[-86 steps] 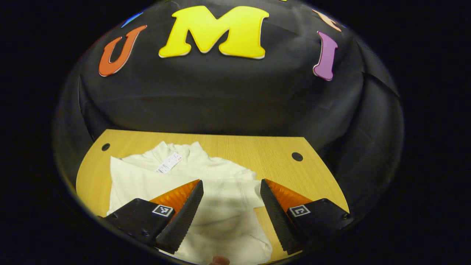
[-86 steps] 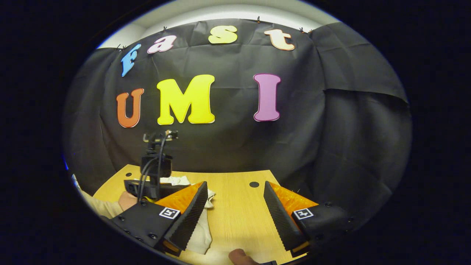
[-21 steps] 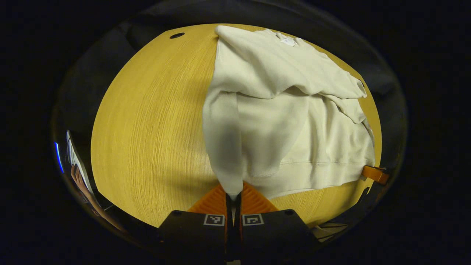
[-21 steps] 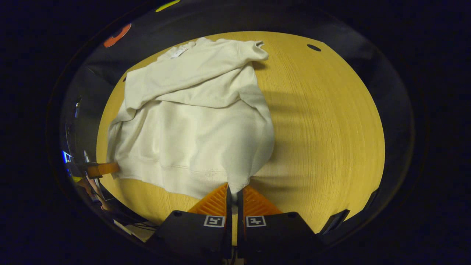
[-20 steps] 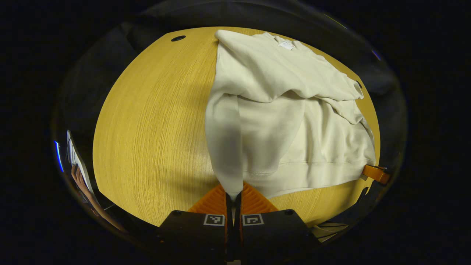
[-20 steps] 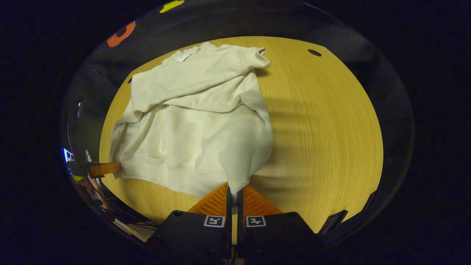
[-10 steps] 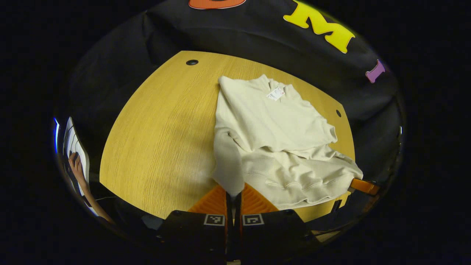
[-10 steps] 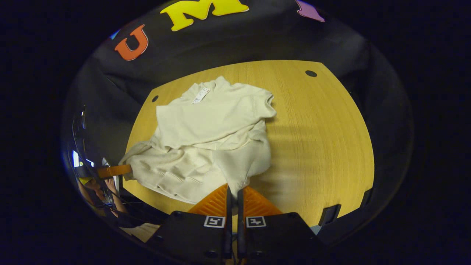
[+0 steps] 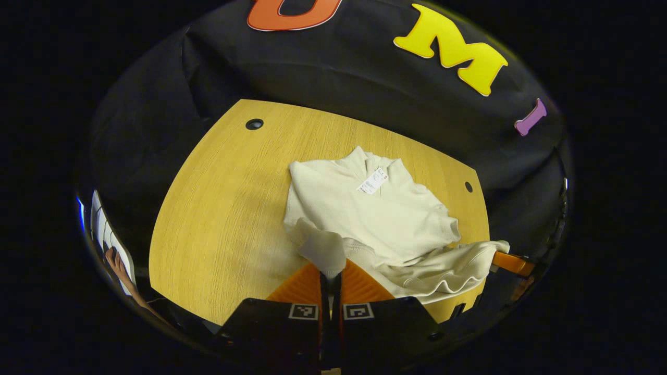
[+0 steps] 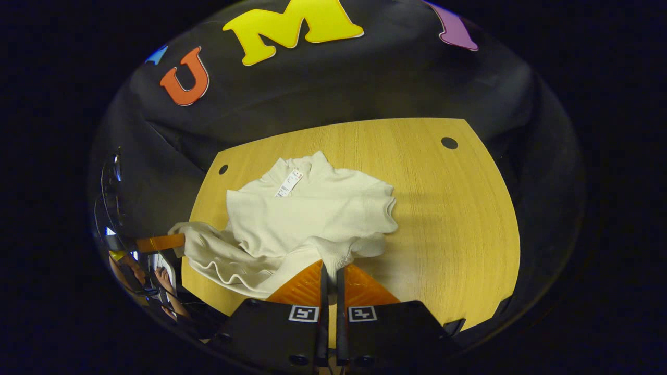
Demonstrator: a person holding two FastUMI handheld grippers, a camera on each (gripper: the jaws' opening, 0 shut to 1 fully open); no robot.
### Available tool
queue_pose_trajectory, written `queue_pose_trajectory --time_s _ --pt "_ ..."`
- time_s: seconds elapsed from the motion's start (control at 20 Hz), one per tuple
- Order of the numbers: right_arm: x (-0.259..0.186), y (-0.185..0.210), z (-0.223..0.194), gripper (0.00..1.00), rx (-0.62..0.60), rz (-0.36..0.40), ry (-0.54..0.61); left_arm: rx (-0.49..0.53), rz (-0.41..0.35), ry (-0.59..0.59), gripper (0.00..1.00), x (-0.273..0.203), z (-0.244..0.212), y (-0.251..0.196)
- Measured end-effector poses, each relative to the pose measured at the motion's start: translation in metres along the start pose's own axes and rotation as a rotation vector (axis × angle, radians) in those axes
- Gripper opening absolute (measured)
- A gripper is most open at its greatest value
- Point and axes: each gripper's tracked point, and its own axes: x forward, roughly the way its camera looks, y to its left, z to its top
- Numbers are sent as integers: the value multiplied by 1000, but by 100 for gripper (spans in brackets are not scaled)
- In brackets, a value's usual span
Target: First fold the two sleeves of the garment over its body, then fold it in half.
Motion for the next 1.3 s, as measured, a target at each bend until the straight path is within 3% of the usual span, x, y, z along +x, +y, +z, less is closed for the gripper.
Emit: queue_pose_trajectory --time_s 0.25,0.4,0.6,0.65,0.7,0.85,1.05,1.1,1.15,1.2,1.25,1.3 --pt "62 5 51 7 33 8 28 -25 -9 61 3 52 38 -6" --pt "103 3 76 6 80 -6 35 -101 -9 62 3 89 65 0" --pt "153 -7 91 7 153 -30 50 -129 2 66 4 134 85 10" --pt "162 -9 95 7 172 -31 44 -140 -6 66 10 141 86 11" --pt "172 -14 96 6 194 -40 43 -148 -12 65 6 147 88 9" --pt "187 -24 94 6 227 -66 34 -146 -24 50 8 156 93 4" --pt "202 -18 101 14 213 -71 3 -120 -33 2 33 165 102 -2" --pt "204 -18 104 24 198 -84 -5 -112 -32 -10 56 163 105 -4" --pt "203 -17 109 28 174 -92 -25 -95 -20 -22 65 160 109 -2" --pt "201 -15 114 34 151 -91 -46 -75 -5 -42 81 160 112 -1" --pt "196 -9 118 41 131 -80 -70 -48 19 -66 86 160 116 2" --pt "189 -6 120 67 109 -73 -92 -22 37 -98 97 155 121 4"
